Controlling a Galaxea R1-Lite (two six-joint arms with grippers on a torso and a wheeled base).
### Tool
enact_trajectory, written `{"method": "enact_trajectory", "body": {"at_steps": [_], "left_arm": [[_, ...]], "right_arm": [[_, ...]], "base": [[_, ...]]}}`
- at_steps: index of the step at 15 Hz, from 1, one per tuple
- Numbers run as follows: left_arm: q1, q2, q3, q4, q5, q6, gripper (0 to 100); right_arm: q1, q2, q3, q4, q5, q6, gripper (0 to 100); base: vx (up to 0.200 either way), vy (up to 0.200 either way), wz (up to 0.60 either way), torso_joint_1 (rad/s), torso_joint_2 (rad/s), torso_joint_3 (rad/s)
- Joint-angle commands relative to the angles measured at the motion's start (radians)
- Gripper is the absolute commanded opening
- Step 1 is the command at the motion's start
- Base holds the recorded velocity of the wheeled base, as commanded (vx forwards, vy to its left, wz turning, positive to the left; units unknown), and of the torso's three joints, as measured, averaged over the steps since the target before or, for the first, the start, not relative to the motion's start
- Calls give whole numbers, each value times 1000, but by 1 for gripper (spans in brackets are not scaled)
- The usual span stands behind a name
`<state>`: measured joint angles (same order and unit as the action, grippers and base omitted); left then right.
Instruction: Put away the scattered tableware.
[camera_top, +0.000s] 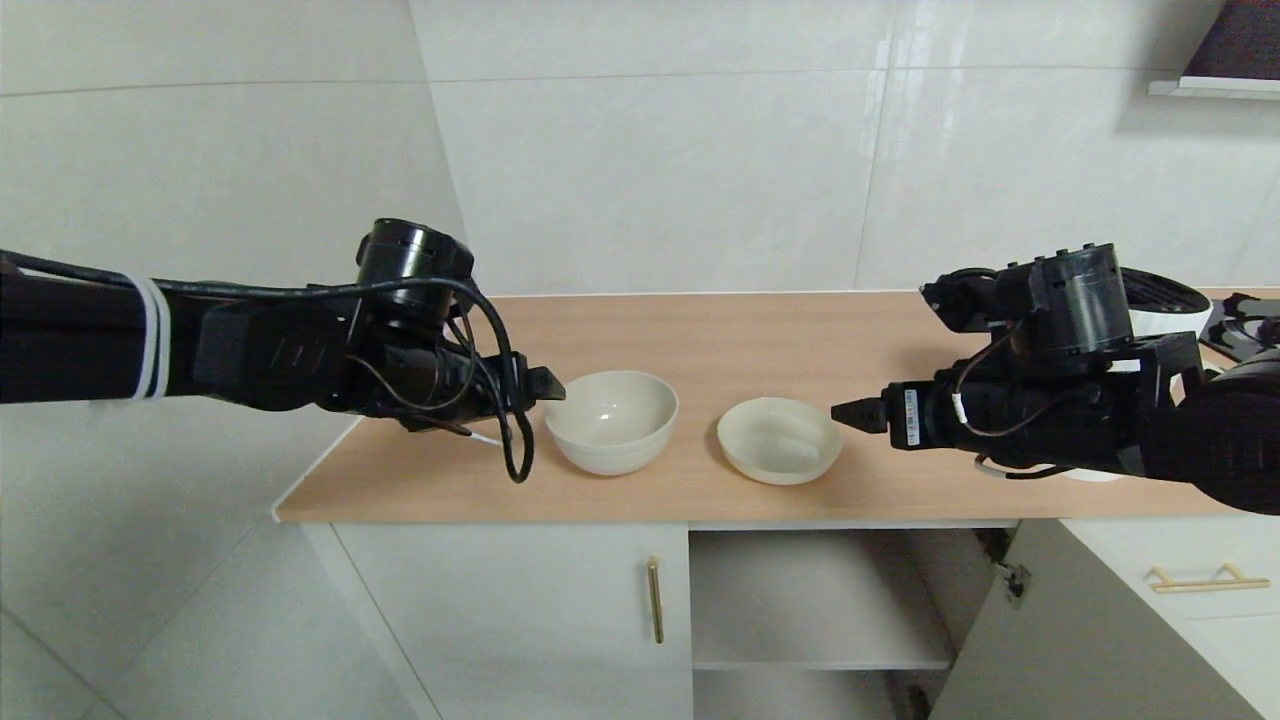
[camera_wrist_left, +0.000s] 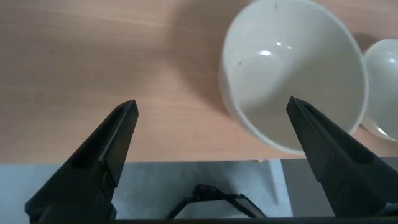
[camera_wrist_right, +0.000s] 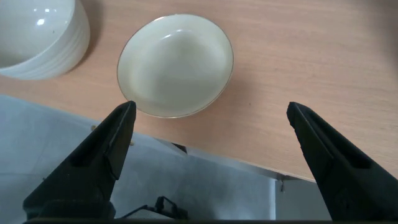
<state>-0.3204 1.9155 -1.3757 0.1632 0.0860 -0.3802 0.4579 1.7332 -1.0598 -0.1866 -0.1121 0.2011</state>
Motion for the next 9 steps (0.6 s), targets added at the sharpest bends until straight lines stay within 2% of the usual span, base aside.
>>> {"method": "enact_trajectory", "body": {"at_steps": [1, 4, 7, 9], "left_arm": [[-3, 49, -31, -2, 1, 1, 100], [-6, 74, -72, -1, 8, 4, 100], [-43, 145, -95, -1, 117, 6, 100], [-51, 172, -101, -1, 130, 4, 100]], "right_arm": [[1, 3, -2, -1, 0, 0, 100], [2, 14, -3, -7, -26, 1, 100], [12, 26, -5, -10, -44, 3, 100], [12, 26, -5, -10, -44, 4, 100]], "base": [[0, 0, 0, 0, 0, 0], [0, 0, 0, 0, 0, 0], [0, 0, 0, 0, 0, 0], [0, 0, 0, 0, 0, 0]]}}
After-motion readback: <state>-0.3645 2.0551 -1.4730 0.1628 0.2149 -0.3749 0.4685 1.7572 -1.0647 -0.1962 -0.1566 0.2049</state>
